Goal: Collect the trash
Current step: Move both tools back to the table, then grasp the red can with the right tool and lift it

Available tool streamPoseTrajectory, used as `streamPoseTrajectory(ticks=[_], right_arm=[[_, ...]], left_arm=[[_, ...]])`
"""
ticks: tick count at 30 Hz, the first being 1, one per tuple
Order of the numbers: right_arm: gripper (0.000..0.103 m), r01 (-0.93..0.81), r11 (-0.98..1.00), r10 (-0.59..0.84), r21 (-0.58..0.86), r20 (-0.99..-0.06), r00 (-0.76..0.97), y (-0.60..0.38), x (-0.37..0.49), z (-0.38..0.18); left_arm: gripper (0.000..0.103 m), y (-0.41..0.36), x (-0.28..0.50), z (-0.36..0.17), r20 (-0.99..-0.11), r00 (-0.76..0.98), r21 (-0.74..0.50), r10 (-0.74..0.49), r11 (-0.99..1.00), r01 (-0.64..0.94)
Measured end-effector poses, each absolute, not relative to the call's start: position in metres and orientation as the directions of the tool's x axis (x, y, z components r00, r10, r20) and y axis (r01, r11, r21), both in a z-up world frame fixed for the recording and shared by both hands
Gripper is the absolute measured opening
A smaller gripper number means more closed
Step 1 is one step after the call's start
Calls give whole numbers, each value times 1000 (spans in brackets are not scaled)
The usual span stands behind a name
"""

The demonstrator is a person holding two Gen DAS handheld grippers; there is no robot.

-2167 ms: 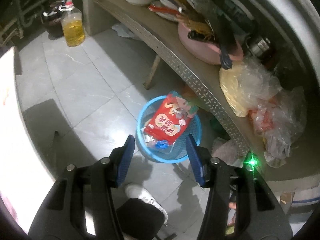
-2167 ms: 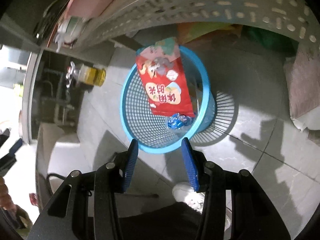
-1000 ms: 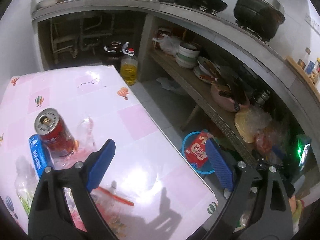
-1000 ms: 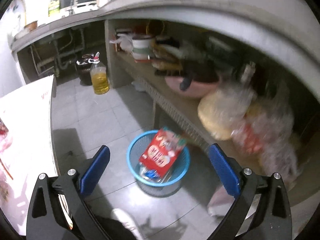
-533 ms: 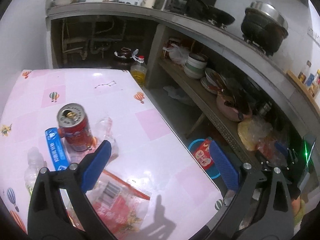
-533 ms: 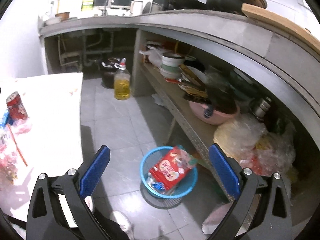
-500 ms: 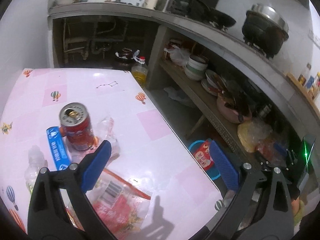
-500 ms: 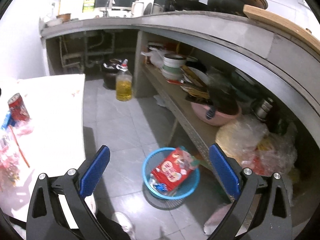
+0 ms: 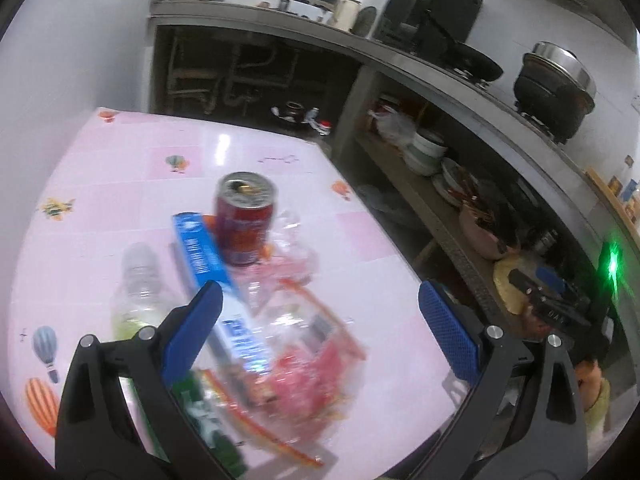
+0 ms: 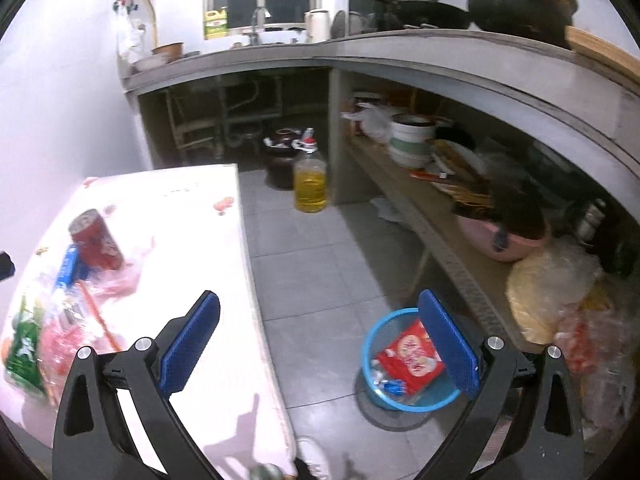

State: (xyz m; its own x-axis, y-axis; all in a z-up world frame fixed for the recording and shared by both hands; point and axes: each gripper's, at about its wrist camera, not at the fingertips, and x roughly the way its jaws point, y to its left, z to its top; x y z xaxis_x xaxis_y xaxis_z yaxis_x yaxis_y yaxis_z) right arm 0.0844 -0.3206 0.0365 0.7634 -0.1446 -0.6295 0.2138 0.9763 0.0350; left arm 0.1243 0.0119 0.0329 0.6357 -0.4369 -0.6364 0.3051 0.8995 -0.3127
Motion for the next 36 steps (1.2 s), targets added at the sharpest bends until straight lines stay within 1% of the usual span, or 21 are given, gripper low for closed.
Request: streamPoseTrajectory(ticks=[6, 10, 12, 15, 19, 24, 28, 32, 35, 36], right_arm=[[96, 114, 986, -9, 123, -639, 769, -299, 98, 37], [96, -31, 981, 146, 192, -620, 771, -279, 124, 44], [96, -135, 964, 250, 231, -595, 764, -261, 142, 50], [96, -276, 922, 385, 272, -568, 727, -230, 171, 54], [95, -391, 873, 486, 291, -581, 653, -186, 212, 51], [94, -473, 853, 489, 222, -657, 574, -129, 259, 29], [91, -494, 852, 458, 174, -703, 543, -102, 280, 13], [88, -504, 848, 449, 163, -726, 521, -91, 294, 3], [84, -506, 848, 441, 156, -738, 511, -86, 301, -1], [80, -506, 848, 439, 156, -742, 507, -86, 302, -2]], left_arm=[[94, 35, 120, 29, -647, 671, -248, -362, 932, 263], [94, 48, 119, 26, -646, 686, -241, -335, 942, 232], [94, 53, 119, 26, -644, 696, -232, -319, 948, 219], [94, 56, 118, 24, -639, 719, -185, -274, 962, 201], [94, 61, 118, 19, -640, 734, -144, -229, 973, 179], [94, 69, 120, 19, -636, 745, -124, -204, 979, 162], [94, 76, 121, 19, -635, 745, -130, -205, 979, 159], [94, 82, 123, 17, -638, 742, -134, -206, 979, 156], [89, 87, 125, 16, -643, 737, -141, -208, 978, 153], [86, 88, 125, 15, -645, 734, -146, -211, 977, 153]])
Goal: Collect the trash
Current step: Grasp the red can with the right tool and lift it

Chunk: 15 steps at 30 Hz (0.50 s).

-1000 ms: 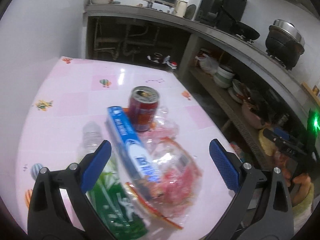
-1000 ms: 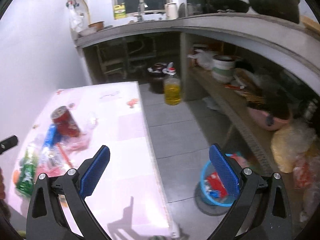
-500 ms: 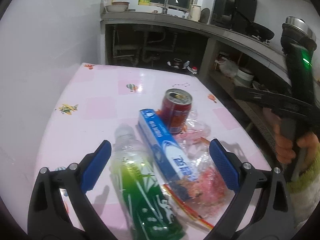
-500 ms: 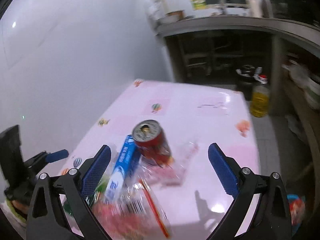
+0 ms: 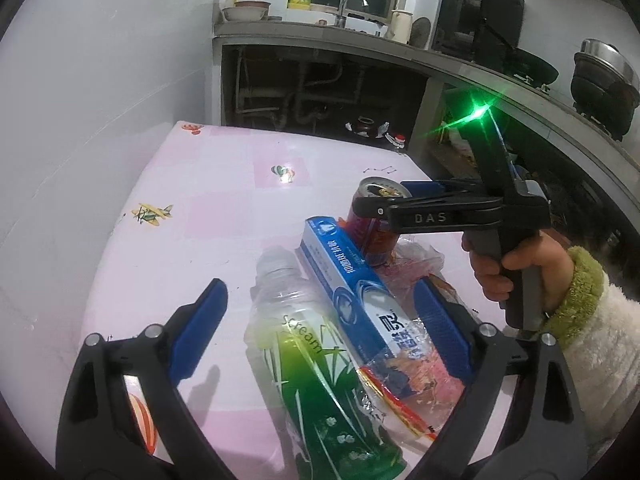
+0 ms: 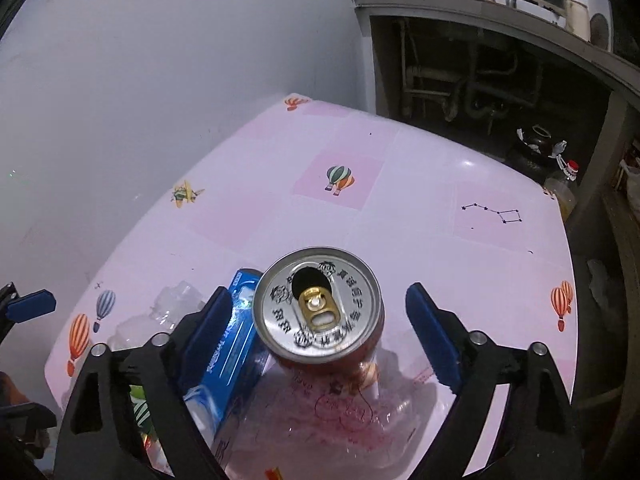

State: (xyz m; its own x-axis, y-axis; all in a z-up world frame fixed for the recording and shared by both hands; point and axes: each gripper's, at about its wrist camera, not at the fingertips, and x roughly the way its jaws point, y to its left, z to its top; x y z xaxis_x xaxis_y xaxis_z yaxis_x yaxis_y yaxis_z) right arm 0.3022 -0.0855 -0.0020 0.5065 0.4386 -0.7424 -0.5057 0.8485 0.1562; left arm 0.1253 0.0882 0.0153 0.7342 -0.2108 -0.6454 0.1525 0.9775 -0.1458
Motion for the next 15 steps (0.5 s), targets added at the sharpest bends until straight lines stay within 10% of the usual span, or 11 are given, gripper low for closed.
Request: streamPoseTrajectory(ticks=[4, 15], right_arm=[[65, -504, 849, 432, 157, -755, 493, -84, 308, -7], [64, -469, 861, 460, 198, -698, 549, -106, 305, 10]], left_arm=[[78, 95, 131, 14, -655, 722, -171, -225, 974, 149], [76, 98, 187, 34, -678, 671, -191, -299, 954, 232]])
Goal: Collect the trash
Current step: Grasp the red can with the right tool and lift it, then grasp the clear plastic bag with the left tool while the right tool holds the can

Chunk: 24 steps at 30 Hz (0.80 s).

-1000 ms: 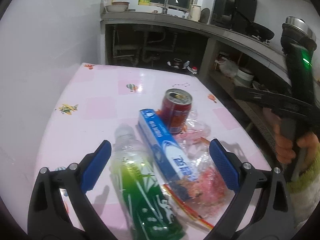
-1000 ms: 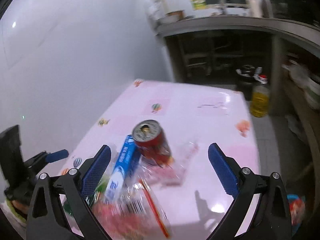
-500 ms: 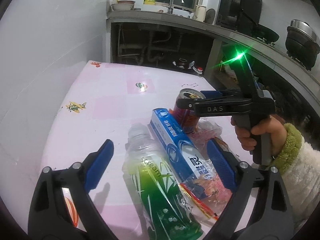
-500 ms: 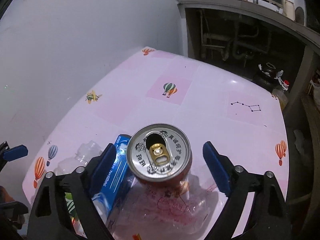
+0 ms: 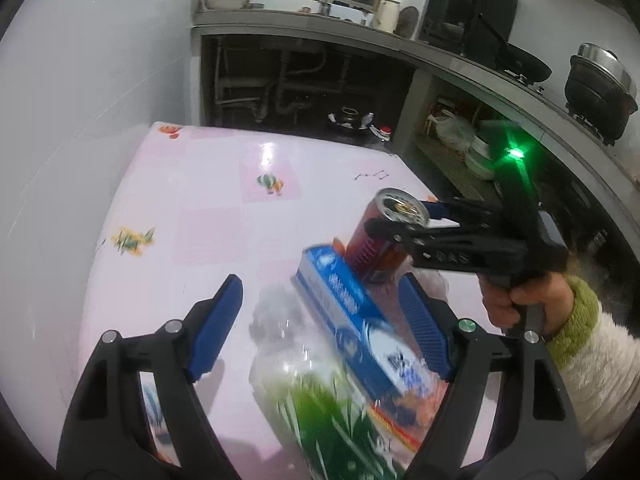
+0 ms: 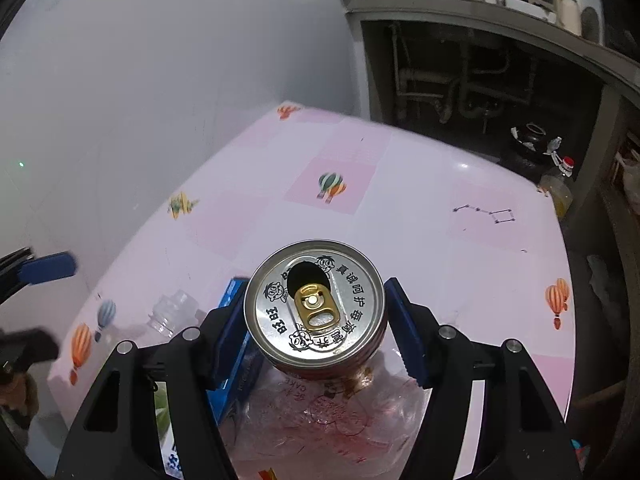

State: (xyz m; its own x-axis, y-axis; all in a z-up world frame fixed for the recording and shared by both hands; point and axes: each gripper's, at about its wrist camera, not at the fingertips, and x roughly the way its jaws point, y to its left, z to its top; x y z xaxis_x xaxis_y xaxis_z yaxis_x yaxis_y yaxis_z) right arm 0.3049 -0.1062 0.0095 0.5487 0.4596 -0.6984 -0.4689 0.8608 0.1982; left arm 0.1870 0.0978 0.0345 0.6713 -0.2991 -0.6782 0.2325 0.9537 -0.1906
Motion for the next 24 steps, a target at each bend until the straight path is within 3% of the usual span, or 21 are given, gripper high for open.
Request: streamPoseTrajectory(ticks=[2, 7, 13, 20, 24], right_arm=[[64, -446, 865, 472, 229, -672, 571, -120, 302, 19], [64, -396, 876, 477, 275, -611, 632, -154, 288, 42], [64, -328, 901, 434, 284, -567, 700, -198, 260, 66], [64, -214, 921, 373, 325, -581, 723, -248, 224, 61], [64, -152, 924, 347, 352, -600, 721, -267, 203, 49]], left_arm=[[75, 94, 204, 36, -686, 643, -220, -340, 940, 263], [62, 79, 260, 22, -734, 530, -302, -424, 904, 304], [53, 48, 309, -3, -828, 451, -190, -334, 923, 336], [53, -1, 293, -3, -843, 324, -211, -429, 818, 535], [60, -34, 268, 1, -838, 251, -233, -485, 733, 639]])
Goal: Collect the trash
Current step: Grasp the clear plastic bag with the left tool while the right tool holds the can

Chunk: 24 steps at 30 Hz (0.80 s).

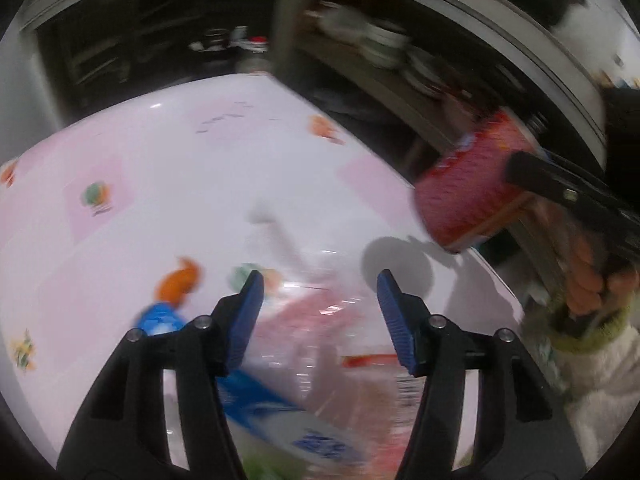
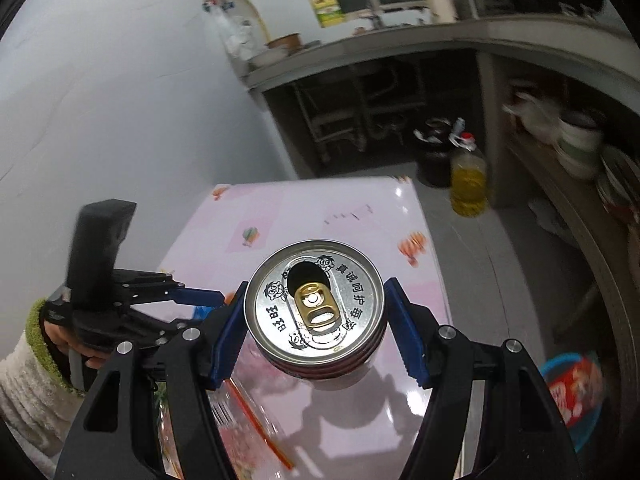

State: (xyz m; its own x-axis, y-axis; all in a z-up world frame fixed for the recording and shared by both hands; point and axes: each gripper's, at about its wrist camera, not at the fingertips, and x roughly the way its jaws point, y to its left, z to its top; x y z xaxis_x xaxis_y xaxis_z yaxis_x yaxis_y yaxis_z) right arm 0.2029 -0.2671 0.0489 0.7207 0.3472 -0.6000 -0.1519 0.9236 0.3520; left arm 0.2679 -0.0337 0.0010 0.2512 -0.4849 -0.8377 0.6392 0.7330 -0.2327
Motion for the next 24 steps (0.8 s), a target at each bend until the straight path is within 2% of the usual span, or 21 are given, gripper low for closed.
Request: streamPoseTrajectory(ticks=[4, 6, 9, 14, 20, 24], right_arm=[[64, -96, 920, 330, 379, -619, 713, -280, 189, 38], [64, -81, 919, 324, 386, -622, 712, -285, 184, 34], [64, -57, 918, 311, 391, -626, 715, -293, 172, 29], [64, -42, 913, 310, 405, -624, 717, -299, 159, 25], [64, -32, 912, 300, 409, -612, 731, -307, 141, 25], [64, -22, 914, 288, 405, -610, 738, -313, 135, 27]], left_arm=[[66, -68, 238, -3, -856, 226, -165, -466, 659, 734], [66, -84, 229, -9, -877, 251, -79, -411, 637, 767], [66, -107, 219, -26, -909, 321, 88, -266, 630, 772], [63, -120, 225, -48, -926, 348, 192, -142, 618, 763], [44, -122, 238, -70, -944, 329, 236, -38, 619, 749], [26, -122, 242, -69, -942, 333, 239, -37, 623, 745]])
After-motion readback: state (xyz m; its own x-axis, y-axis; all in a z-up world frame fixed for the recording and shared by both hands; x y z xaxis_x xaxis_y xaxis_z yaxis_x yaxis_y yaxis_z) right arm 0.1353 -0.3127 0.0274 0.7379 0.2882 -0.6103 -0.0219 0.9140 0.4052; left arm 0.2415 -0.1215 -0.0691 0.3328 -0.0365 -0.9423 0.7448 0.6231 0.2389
